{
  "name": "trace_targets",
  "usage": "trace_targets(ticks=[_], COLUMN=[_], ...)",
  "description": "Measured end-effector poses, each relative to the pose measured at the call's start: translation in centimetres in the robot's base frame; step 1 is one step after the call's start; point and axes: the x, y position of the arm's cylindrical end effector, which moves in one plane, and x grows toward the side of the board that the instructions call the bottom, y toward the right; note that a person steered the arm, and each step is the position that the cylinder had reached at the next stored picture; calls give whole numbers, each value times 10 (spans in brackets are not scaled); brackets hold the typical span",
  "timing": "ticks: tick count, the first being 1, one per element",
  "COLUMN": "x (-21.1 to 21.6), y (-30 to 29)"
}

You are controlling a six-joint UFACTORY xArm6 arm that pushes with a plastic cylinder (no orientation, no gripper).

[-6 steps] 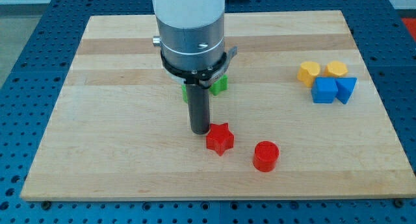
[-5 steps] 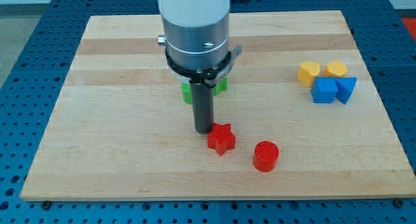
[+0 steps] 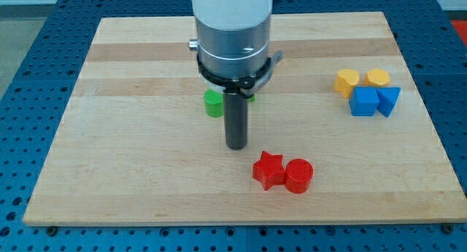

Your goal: Separate green circle and green star

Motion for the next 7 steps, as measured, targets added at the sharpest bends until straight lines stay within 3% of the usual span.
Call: trace_targets(ticks=[1, 3, 5, 7], x=[-1, -58, -108, -97], y=[-42, -111, -73, -54])
